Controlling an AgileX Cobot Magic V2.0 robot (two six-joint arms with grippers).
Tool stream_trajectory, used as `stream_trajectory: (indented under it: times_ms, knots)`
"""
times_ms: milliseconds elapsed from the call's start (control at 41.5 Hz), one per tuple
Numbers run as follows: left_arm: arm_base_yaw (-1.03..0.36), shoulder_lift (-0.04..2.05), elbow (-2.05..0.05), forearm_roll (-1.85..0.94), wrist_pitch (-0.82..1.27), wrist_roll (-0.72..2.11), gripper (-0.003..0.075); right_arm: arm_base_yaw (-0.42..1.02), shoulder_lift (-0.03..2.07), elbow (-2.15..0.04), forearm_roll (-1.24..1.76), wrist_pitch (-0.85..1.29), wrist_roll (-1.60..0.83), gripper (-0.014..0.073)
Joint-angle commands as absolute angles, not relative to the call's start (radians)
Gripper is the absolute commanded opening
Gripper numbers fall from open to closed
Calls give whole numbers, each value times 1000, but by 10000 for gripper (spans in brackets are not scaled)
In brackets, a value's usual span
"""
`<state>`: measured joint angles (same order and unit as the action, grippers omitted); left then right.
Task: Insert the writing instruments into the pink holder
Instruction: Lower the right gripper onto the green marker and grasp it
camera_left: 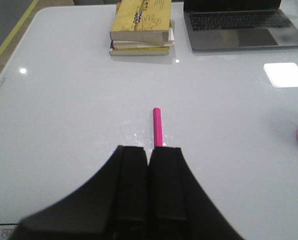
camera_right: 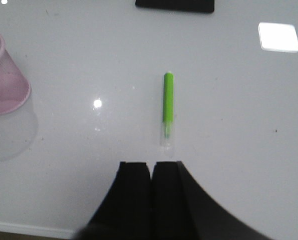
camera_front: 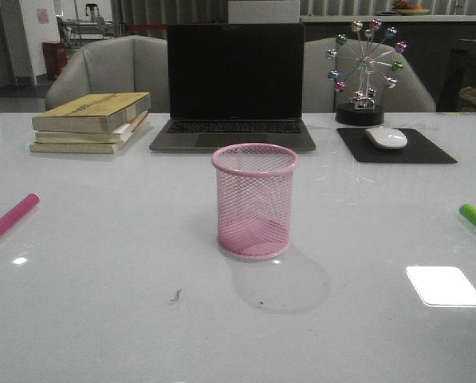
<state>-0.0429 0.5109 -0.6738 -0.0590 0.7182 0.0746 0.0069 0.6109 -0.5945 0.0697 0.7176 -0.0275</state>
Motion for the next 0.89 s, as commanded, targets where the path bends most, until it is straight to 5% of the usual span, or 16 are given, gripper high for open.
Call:
stream_trajectory:
  times_ms: [0, 144, 289, 361, 867]
  knots:
    - [-48, 561, -707, -59, 650, 74, 91, 2, 657, -612, 69, 653, -36, 59]
    - [-48, 619, -707, -57, 644, 74, 148, 2, 712, -612, 69, 652, -36, 189]
    - [-55, 663, -707, -69, 624, 75, 430, 1, 768, -612, 59, 631, -36, 463]
    - [-87, 679, -707, -78, 614, 75, 511, -5, 808, -614, 55, 602, -33, 496]
    - [-475, 701, -707, -76, 559, 104, 517, -57, 1301, -829, 55, 529, 0, 496]
